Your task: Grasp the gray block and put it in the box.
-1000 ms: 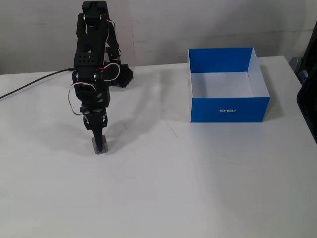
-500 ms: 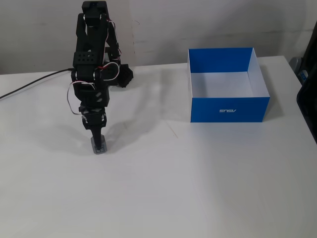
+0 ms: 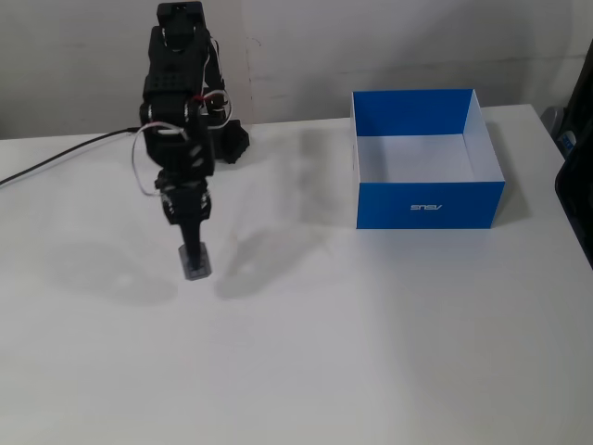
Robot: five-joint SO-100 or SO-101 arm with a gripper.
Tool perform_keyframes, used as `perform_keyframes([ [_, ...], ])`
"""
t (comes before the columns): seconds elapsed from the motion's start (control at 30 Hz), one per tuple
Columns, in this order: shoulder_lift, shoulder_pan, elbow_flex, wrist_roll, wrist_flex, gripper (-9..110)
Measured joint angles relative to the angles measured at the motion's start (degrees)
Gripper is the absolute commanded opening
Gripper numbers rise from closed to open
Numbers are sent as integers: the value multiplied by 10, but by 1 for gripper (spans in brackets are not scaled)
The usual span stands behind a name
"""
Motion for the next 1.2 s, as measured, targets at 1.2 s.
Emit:
perform_keyframes([
  [1.2, -182, 588, -436, 112, 262, 7],
])
